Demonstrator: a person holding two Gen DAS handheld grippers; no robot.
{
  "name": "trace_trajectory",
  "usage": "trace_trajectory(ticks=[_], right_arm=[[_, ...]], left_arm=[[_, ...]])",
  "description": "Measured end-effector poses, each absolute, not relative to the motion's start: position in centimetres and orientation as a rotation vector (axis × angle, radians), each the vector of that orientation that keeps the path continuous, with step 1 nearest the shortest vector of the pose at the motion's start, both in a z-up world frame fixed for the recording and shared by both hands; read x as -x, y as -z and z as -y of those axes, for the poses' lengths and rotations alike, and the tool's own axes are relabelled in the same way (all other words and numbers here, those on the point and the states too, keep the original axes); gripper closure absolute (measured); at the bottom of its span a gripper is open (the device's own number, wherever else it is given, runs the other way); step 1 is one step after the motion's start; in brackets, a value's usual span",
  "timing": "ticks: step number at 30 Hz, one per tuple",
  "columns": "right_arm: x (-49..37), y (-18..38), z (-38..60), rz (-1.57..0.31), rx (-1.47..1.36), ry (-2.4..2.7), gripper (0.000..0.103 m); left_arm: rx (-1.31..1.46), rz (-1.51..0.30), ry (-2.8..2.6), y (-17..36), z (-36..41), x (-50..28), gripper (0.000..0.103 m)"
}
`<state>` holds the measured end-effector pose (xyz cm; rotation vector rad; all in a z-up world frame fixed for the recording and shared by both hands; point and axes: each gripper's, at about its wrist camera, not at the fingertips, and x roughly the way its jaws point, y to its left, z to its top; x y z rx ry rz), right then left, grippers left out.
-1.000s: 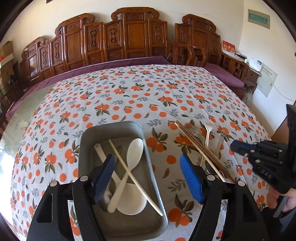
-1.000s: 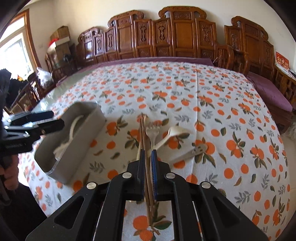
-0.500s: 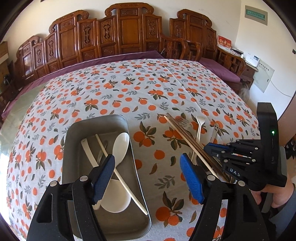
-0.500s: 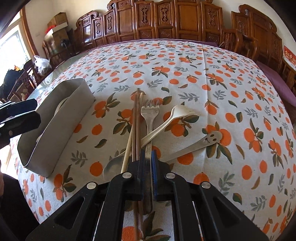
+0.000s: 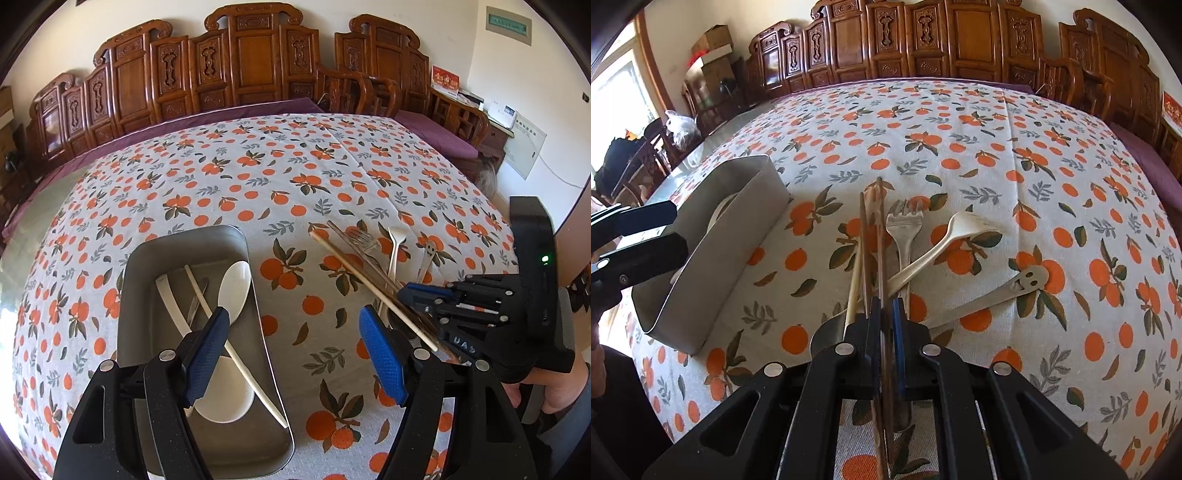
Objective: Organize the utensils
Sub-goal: 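Reach the right tool into the pile and grasp a dark wooden chopstick, then grasp a light wooden chopstick with the left tool while the right tool holds its chopstick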
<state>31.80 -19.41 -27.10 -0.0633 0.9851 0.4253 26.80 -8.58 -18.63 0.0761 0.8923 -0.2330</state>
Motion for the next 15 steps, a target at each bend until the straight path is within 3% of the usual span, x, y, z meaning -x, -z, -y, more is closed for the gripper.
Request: trace_trajectory(ticks=[15], right_arm=[[-32.4,24.8,22.5,-0.915,-0.050,-0.398,0.097]], left_arm=[[-0.088,-0.899,0.236,19.2,9.8,-26.4,0.033]])
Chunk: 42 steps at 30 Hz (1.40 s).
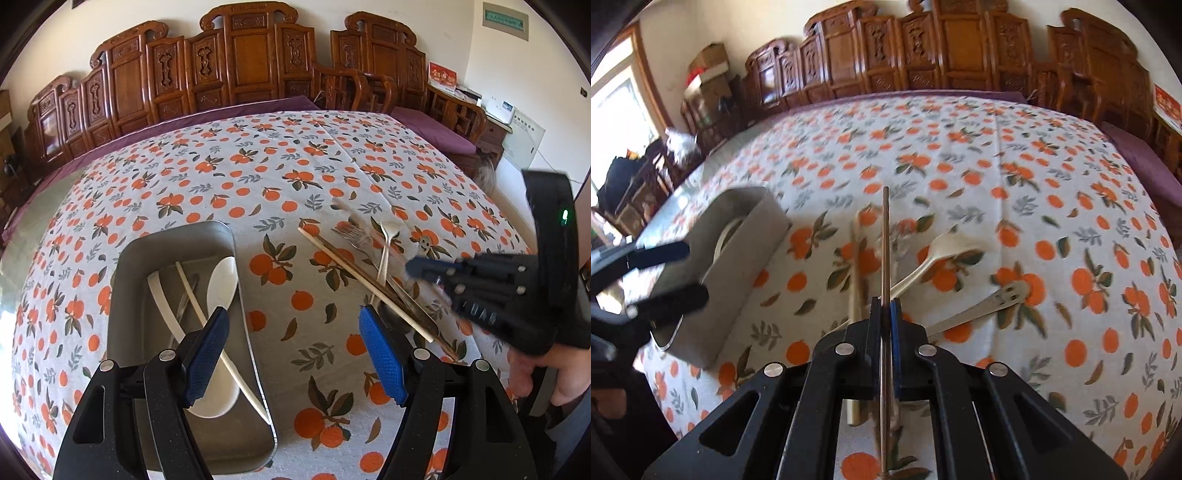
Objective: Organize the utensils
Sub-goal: 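Grasp a light wooden chopstick with the left tool while the right tool holds its chopstick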
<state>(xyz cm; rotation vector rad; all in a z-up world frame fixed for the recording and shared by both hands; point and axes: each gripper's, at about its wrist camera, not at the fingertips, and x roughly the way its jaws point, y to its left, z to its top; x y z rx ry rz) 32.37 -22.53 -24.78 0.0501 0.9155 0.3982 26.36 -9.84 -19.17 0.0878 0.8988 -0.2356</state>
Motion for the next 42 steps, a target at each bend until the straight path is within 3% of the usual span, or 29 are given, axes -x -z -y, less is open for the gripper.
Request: trace_trajectory(ticks=[14,25,36,42], right_arm=[[-33.3,25.0,27.6,-0.905,-0.143,-0.279,0.097],[-33.3,24.7,29.1,-0.892,-0.207,-0.270,0.097],[-33.2,24.7,29.2,-0.894,-0.223,-0.279,0.097],[-33.2,24.7,28.9,-0.896,-0.216,-0.285,0.097]], left_arm=[[-0.116,-0.950,0.230,19.9,14.3,-27.3,0.034],[-0.160,-1.049,0.223,23.9,18.7,-29.9,0.034],[-0.097,-1.098,0.226,24.6,17.6,-30.2,0.071],[-0.077,-1.111,0.229,25.0,17.0,-30.4,0.078]])
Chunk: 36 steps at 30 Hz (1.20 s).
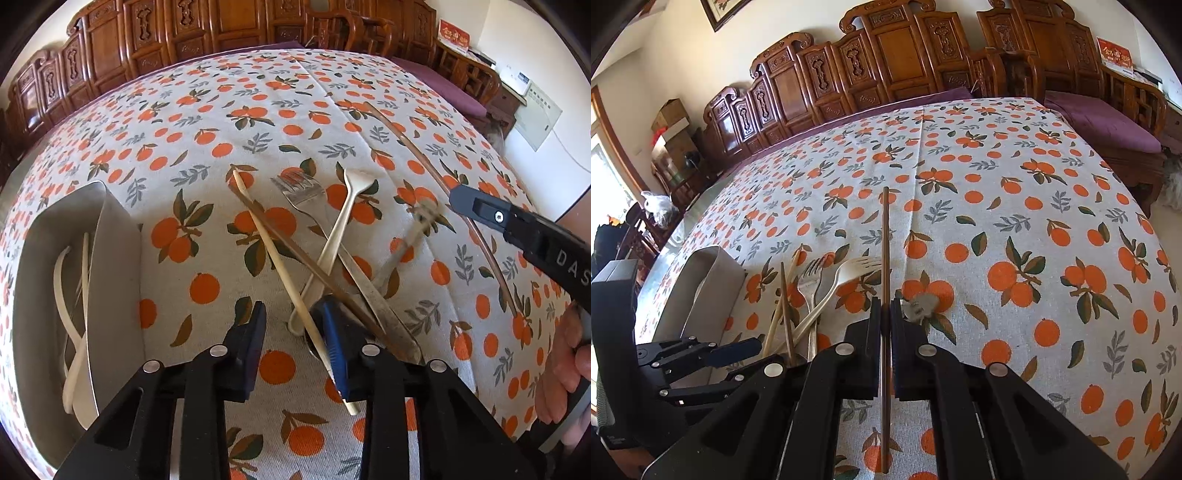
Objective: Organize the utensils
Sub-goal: 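Grasp a light wooden chopstick with the left tool while the right tool holds its chopstick, then carry the light chopstick over the grey tray with the left tool and release it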
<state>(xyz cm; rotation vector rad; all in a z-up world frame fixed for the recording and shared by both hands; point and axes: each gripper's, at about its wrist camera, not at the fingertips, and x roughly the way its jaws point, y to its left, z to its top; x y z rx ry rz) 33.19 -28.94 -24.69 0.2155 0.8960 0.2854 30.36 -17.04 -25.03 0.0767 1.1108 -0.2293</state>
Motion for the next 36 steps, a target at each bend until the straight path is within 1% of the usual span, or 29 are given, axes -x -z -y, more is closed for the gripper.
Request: trace_trajectory(ticks=[1,3,6,11,23,36], right_arm=[[-33.2,24.8,28.9,-0.898,-0.214,-0.286,0.097],[-33.2,24.8,28.9,-0.902,-0.213,-0.285,0.097],[-33.4,24.8,28.7,-0.904,-0.214,-0.288,0.097],[-33.4,24.8,27.7,-0.905,-0.191,-0.290,0.097],[-32.3,24.4,25.2,-0.905,-0.133,-0.299,0.097],[-30.1,22.8,20.7,-0.860,-0.039,-0.337,0.097]], left_arm=[[-0.074,-1.111,0.231,25.0,17.1,-30.5,0.080],[-0.076,-1.110,0.236,24.9,17.1,-30.5,0.091],[-0.061,-1.111,0.240,24.7,16.6,-30.5,0.096],[-0.046,-1.105,0.238,24.1,15.8,-30.0,0.099],[-0.087,-1.011,0.220,20.3,12.7,-27.2,0.099],[-0.083,-0.961,0.188,18.0,8.5,-24.8,0.099]])
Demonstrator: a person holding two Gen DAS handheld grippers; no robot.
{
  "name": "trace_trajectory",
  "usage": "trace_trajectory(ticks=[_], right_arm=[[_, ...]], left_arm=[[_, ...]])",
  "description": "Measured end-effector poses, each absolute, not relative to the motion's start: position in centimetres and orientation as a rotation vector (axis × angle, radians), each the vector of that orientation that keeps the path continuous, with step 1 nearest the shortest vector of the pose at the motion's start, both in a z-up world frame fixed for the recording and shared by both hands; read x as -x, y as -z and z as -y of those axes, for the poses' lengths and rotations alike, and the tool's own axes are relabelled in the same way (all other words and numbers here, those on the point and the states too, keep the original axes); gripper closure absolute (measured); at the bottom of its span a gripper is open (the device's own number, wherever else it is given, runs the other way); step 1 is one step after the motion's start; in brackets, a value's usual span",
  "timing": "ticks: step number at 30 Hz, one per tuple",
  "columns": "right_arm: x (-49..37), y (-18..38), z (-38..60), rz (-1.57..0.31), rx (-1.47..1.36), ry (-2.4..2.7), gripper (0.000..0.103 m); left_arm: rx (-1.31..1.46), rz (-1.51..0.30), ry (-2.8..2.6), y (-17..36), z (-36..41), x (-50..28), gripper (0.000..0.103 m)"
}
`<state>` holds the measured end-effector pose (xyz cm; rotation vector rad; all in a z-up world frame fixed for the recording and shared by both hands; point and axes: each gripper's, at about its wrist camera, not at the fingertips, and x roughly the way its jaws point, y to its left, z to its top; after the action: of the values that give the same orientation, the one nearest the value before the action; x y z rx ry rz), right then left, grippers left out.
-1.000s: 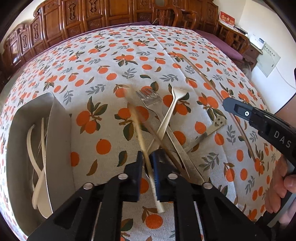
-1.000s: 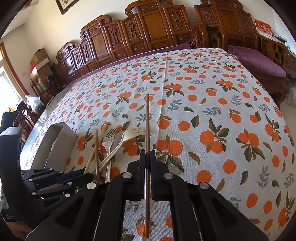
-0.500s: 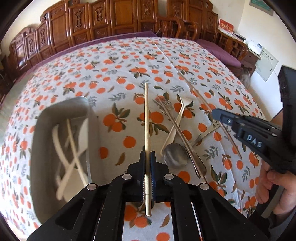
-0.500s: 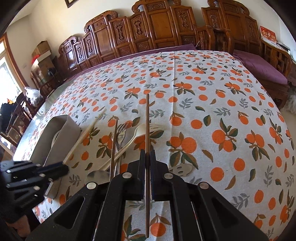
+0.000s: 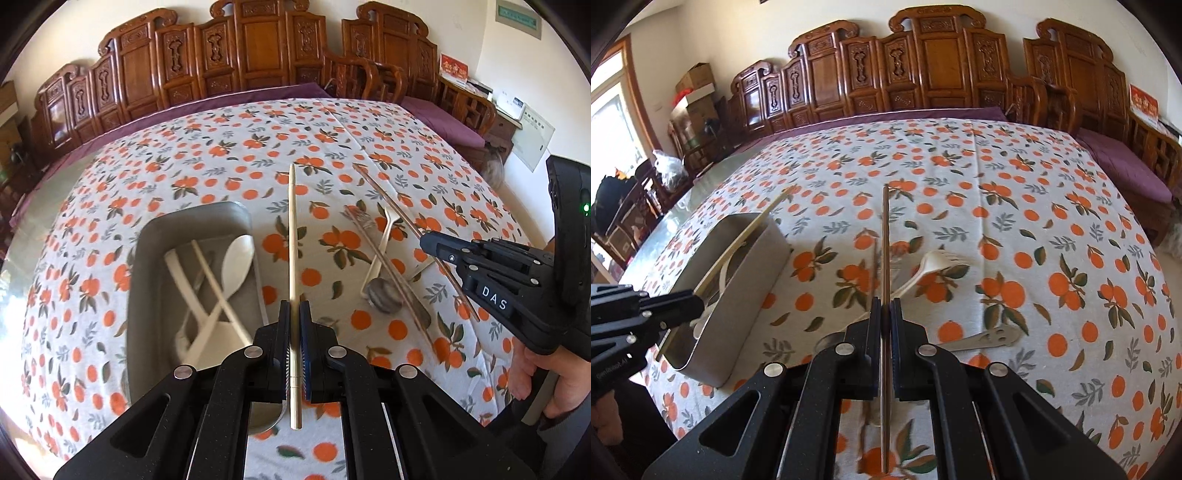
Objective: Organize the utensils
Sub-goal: 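Carry the light chopstick over the grey tray with the left tool and release it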
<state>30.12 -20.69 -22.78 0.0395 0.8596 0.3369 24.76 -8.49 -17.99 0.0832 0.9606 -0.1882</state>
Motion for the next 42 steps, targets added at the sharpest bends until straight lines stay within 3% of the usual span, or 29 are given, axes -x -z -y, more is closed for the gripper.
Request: trace_trajectory(ticks=[20,38,42], right_arm=[[-28.0,22.5,16.8,-0.849,0.046,-0.398,0.097],[-28.2,22.4,16.1,-0.847,0.039,-0.432,0.097],[-28.1,22.3,15.4,-0.847,0.046,-0.441,0.097]], left_arm=[[-0.025,-0.986,0.091,18.6,0.2,-24.1,0.099],[-0.038,-1.071,0.070,22.7,-0.1,-26.5,0.099],[-0.037,-1.060,0.075,22.3,-0.4,-26.2,0.094]])
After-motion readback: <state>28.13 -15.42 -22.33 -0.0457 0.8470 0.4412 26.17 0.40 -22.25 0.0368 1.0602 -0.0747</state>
